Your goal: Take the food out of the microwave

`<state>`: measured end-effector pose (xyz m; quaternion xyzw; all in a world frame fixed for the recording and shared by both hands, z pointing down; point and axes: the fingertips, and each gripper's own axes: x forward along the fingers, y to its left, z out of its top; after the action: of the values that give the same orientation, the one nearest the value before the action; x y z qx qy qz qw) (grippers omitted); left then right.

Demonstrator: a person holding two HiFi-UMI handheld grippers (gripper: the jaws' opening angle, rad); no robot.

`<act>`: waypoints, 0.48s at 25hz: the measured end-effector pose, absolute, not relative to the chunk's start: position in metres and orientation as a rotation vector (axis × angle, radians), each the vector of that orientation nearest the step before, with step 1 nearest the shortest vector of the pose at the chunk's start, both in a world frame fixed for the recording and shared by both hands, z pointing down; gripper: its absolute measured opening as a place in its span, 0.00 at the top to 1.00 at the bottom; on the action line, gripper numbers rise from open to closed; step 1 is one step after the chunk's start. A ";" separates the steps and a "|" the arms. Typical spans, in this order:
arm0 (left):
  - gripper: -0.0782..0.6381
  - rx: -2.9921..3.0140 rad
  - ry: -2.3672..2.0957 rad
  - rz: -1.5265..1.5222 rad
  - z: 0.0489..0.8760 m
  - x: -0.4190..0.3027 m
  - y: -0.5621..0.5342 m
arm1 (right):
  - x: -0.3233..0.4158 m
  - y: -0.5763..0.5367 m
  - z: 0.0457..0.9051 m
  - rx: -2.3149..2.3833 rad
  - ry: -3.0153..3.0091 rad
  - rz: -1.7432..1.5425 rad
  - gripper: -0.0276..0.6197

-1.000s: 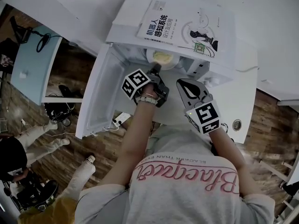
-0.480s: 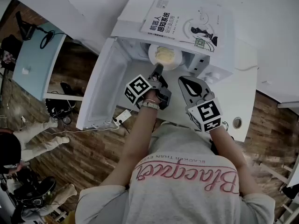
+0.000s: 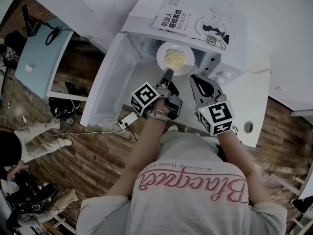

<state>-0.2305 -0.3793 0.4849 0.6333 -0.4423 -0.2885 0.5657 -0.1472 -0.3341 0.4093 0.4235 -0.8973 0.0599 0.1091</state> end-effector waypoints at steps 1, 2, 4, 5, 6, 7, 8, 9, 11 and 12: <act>0.87 1.486 -1.040 -0.689 0.482 -0.231 -0.376 | -0.147 -0.333 0.409 1.251 -2.638 0.173 0.95; 0.87 1.485 -1.041 -0.699 0.479 -0.231 -0.373 | -0.147 -0.332 0.408 1.255 -2.638 0.169 0.95; 0.87 1.481 -1.044 -0.718 0.474 -0.232 -0.367 | -0.147 -0.330 0.406 1.263 -2.637 0.157 0.95; 0.87 1.478 -1.044 -0.727 0.471 -0.232 -0.363 | -0.147 -0.328 0.405 1.268 -2.636 0.151 0.95; 0.87 1.474 -1.043 -0.735 0.469 -0.231 -0.359 | -0.146 -0.327 0.404 1.277 -2.636 0.147 0.95; 0.87 1.472 -1.042 -0.742 0.466 -0.230 -0.355 | -0.145 -0.326 0.403 1.288 -2.634 0.145 0.95; 0.87 1.473 -1.042 -0.748 0.463 -0.228 -0.350 | -0.144 -0.326 0.402 1.300 -2.631 0.145 0.95; 0.87 1.475 -1.043 -0.753 0.460 -0.226 -0.345 | -0.142 -0.325 0.401 1.310 -2.628 0.145 0.95; 0.87 1.474 -1.046 -0.763 0.455 -0.222 -0.335 | -0.140 -0.324 0.400 1.325 -2.626 0.147 0.95; 0.87 1.470 -1.048 -0.768 0.453 -0.221 -0.331 | -0.138 -0.323 0.399 1.332 -2.626 0.147 0.95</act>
<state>-0.2210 -0.3306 0.4528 0.6226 -0.4440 -0.3255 0.5562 -0.1380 -0.3227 0.3988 0.4497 -0.8865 0.0497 0.0966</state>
